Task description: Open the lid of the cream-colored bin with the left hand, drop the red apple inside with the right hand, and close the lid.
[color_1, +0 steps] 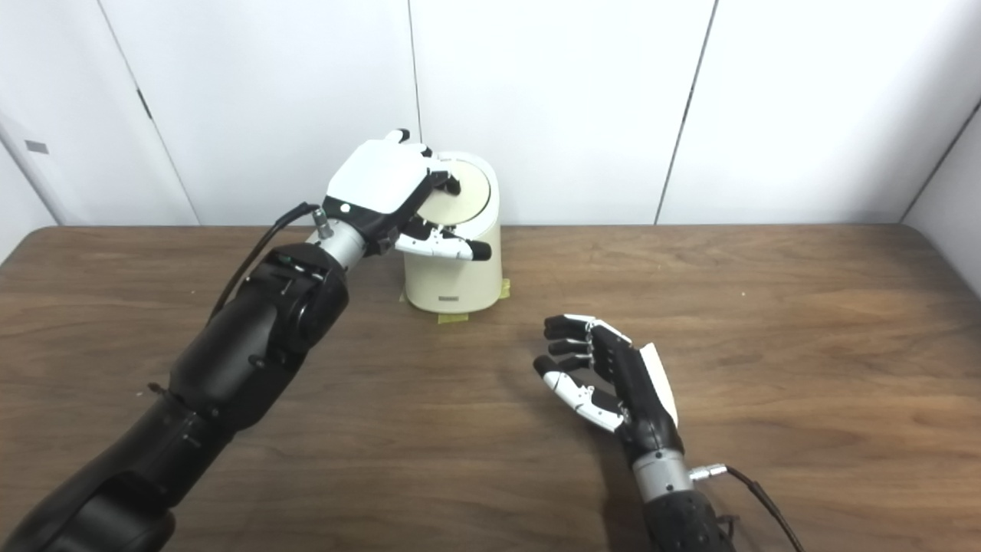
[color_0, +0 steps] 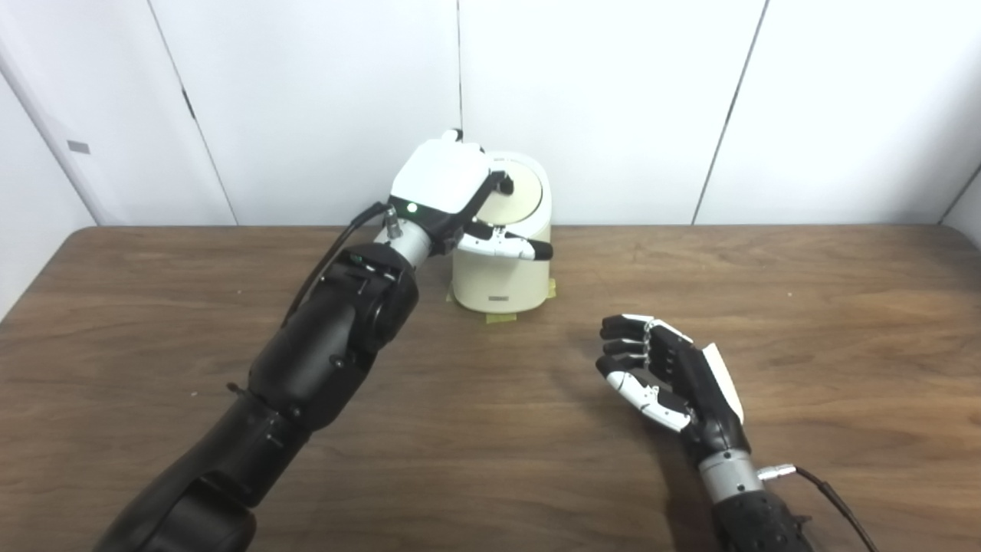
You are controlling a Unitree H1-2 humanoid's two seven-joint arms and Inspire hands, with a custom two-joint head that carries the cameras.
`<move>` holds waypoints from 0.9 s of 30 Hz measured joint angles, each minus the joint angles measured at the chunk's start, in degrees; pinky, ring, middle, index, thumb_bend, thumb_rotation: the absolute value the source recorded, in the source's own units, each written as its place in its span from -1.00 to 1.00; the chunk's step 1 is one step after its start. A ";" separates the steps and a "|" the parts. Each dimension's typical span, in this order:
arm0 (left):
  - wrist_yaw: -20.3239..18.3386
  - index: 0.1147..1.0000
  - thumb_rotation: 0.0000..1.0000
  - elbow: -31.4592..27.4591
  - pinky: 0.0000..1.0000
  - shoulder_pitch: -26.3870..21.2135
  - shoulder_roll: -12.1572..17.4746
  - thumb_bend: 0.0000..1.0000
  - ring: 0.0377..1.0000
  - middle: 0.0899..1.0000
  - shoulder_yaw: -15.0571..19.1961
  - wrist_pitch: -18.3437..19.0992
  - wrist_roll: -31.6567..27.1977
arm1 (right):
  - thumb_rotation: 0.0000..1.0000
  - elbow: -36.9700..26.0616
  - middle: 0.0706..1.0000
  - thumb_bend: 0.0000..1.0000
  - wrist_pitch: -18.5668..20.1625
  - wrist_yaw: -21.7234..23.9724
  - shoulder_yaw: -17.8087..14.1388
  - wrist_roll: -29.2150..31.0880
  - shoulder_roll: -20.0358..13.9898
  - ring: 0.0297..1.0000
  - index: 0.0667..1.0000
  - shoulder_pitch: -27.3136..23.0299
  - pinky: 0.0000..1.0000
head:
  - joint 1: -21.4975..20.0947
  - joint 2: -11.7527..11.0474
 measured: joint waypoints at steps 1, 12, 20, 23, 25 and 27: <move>0.00 0.37 1.00 0.05 1.00 -0.02 -0.01 0.87 0.80 0.40 -0.05 -0.09 0.04 | -0.30 0.00 0.33 -0.40 -0.01 0.00 0.01 0.04 0.00 0.30 0.29 0.01 0.15 | -0.09 0.00; 1.64 0.33 1.00 2.11 1.00 -0.80 -0.04 0.87 0.81 0.42 -0.79 -3.47 -0.49 | -0.28 -0.93 0.33 -0.39 0.69 -0.03 0.38 -0.86 0.10 0.30 0.29 0.10 0.15 | -0.44 0.18; 2.54 0.31 1.00 2.54 1.00 -0.69 0.24 0.90 0.79 0.42 -0.89 -5.19 -1.38 | -0.27 -0.97 0.33 -0.39 0.79 -0.03 0.33 -0.84 0.13 0.30 0.29 0.11 0.16 | -0.44 0.18; 2.71 0.28 1.00 2.56 1.00 -0.65 0.29 0.87 0.79 0.41 -1.05 -5.29 -1.38 | -0.29 -1.07 0.32 -0.39 0.96 -0.03 0.35 -0.86 0.14 0.30 0.29 0.11 0.15 | -0.44 0.18; 2.75 0.27 1.00 2.56 1.00 -0.60 0.31 0.86 0.79 0.42 -1.11 -5.29 -1.38 | -0.28 -1.16 0.32 -0.38 1.00 -0.03 0.34 -0.86 0.14 0.29 0.29 0.12 0.15 | -0.53 0.35; 2.97 0.26 0.99 2.56 1.00 -0.47 0.31 0.85 0.78 0.41 -1.13 -5.29 -1.38 | -0.27 -1.21 0.32 -0.39 1.01 -0.03 0.36 -0.88 0.13 0.29 0.29 0.12 0.15 | -0.53 0.35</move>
